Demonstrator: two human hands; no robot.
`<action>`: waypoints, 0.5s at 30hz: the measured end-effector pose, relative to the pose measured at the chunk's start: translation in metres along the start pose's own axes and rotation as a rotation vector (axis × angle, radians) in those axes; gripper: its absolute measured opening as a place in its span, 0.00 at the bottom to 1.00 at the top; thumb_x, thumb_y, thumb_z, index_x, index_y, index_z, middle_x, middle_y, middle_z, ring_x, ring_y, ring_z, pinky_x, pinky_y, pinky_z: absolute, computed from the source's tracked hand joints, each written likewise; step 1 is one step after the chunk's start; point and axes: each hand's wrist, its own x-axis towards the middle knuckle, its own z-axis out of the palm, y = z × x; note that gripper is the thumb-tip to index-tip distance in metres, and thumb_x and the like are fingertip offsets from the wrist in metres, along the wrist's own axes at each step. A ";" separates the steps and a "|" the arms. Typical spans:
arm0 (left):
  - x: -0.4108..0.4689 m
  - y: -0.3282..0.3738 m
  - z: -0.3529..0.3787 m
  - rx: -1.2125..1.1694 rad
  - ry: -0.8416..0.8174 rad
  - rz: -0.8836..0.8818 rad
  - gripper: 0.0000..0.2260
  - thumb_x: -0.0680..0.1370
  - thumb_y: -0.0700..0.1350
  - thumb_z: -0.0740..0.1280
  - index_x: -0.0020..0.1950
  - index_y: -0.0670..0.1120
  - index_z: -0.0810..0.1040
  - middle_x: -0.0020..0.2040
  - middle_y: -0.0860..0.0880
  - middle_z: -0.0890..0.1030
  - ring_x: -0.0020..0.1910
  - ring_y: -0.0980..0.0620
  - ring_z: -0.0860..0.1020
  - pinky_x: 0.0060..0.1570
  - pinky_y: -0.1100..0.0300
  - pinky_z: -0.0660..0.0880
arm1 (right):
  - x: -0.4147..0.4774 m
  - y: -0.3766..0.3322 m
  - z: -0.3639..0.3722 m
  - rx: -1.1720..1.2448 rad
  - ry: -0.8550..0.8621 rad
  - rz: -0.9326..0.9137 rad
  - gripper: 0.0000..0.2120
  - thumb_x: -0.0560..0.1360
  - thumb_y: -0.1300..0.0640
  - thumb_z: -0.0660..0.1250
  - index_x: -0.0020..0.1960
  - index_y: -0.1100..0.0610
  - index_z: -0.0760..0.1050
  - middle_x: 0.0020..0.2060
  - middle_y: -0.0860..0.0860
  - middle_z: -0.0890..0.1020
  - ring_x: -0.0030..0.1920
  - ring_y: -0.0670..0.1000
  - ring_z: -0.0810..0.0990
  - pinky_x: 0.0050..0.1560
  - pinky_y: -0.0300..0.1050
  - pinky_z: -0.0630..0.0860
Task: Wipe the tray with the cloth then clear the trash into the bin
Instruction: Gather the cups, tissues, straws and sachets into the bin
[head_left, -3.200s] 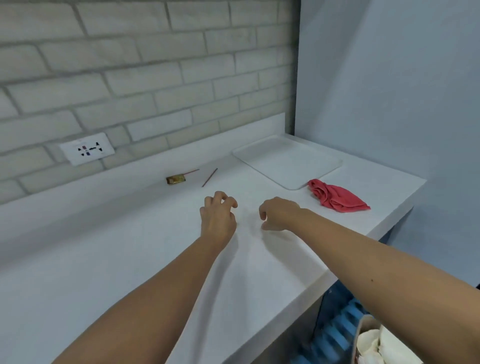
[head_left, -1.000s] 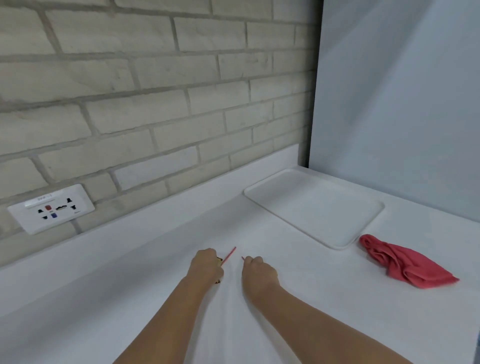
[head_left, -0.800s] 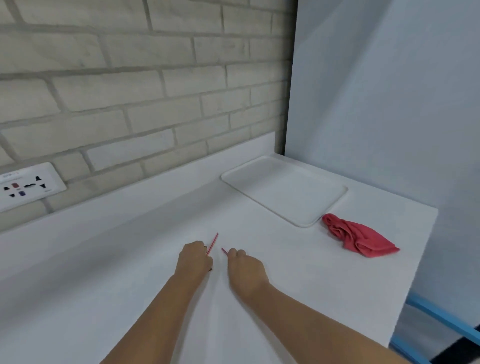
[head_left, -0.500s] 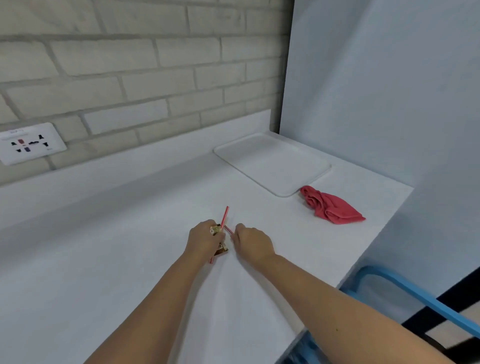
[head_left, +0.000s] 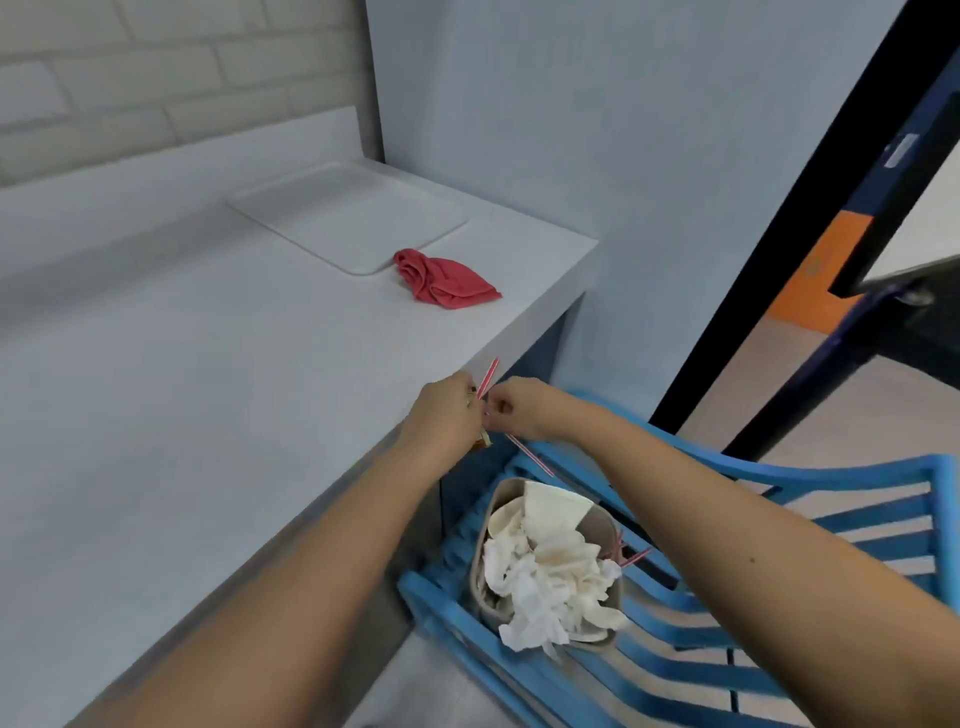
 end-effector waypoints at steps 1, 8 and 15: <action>-0.006 0.009 0.015 0.036 -0.014 0.022 0.08 0.79 0.42 0.58 0.54 0.40 0.74 0.48 0.42 0.78 0.47 0.43 0.78 0.44 0.53 0.74 | -0.010 0.014 0.005 -0.023 -0.009 0.005 0.17 0.79 0.55 0.61 0.33 0.54 0.62 0.31 0.49 0.67 0.31 0.46 0.64 0.31 0.37 0.60; -0.028 -0.008 0.090 -0.073 -0.217 -0.186 0.10 0.79 0.40 0.56 0.55 0.38 0.73 0.51 0.40 0.78 0.47 0.45 0.76 0.41 0.59 0.68 | -0.040 0.080 0.069 -0.088 -0.094 0.006 0.09 0.78 0.59 0.61 0.54 0.60 0.77 0.47 0.54 0.76 0.46 0.50 0.70 0.39 0.39 0.65; -0.048 -0.047 0.128 -0.044 -0.273 -0.352 0.01 0.76 0.40 0.64 0.46 0.43 0.75 0.41 0.48 0.76 0.42 0.50 0.76 0.39 0.59 0.74 | -0.049 0.114 0.126 -0.165 -0.186 0.054 0.09 0.77 0.61 0.61 0.53 0.56 0.79 0.54 0.53 0.79 0.57 0.55 0.76 0.54 0.48 0.72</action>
